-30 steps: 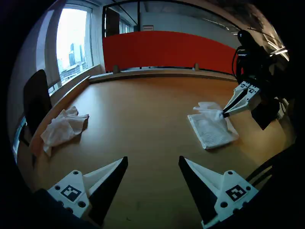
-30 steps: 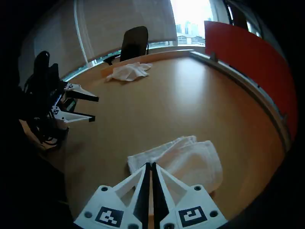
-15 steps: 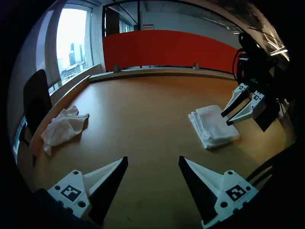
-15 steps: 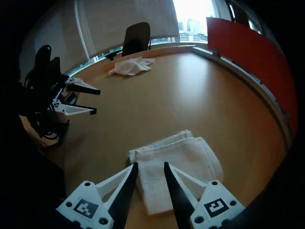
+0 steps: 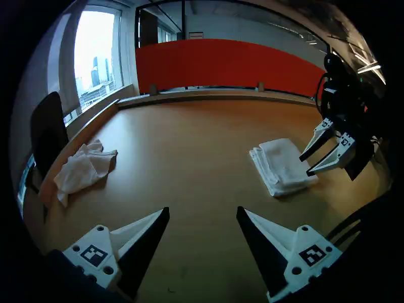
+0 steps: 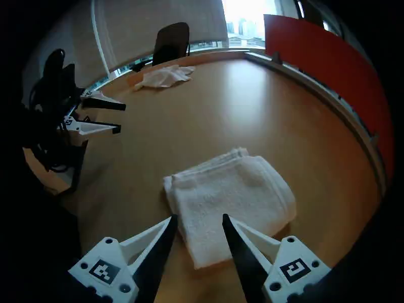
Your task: Fold towel
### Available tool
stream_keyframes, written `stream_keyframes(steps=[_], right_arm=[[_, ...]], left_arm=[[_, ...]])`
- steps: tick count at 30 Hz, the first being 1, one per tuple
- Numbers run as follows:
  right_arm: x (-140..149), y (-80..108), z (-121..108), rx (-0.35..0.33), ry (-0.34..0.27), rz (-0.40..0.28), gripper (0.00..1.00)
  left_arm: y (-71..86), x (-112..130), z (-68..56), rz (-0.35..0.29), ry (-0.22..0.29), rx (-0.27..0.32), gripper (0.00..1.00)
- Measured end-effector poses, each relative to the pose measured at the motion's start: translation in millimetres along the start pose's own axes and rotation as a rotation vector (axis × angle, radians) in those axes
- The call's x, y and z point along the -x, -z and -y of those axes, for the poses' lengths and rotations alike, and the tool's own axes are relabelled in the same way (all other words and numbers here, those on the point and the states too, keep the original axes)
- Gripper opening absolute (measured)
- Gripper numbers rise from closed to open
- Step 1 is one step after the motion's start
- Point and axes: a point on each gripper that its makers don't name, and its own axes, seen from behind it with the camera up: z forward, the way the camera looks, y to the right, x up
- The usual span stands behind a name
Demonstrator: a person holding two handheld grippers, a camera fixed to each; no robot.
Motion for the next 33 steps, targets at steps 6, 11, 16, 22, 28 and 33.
stream_keyframes(steps=[6, 11, 16, 22, 28, 33], right_arm=[[18.9, 3.2, -1.4, 0.034, -0.011, 0.022, 0.70], [32.9, 7.5, 1.1, 0.048, -0.024, 0.037, 0.70], [44.4, 12.9, 1.6, 0.066, -0.040, 0.048, 0.69], [56.1, 16.5, 1.0, 0.087, -0.063, 0.063, 0.70], [62.8, 16.4, 0.9, 0.109, -0.081, 0.072, 0.66], [68.3, 15.5, 0.9, 0.135, -0.094, 0.076, 0.58]], left_arm=[[-0.8, -1.2, -0.4, 0.000, -0.001, 0.001, 0.99], [-1.0, -0.8, -1.7, 0.002, -0.004, 0.003, 0.99], [-1.1, -0.7, -1.8, 0.003, -0.006, 0.006, 0.99], [-2.2, -1.9, -1.9, 0.003, -0.010, 0.010, 0.99], [-3.5, -3.3, -4.4, 0.002, -0.010, 0.018, 0.99], [-4.5, -3.8, -5.1, 0.001, -0.009, 0.022, 0.99]])
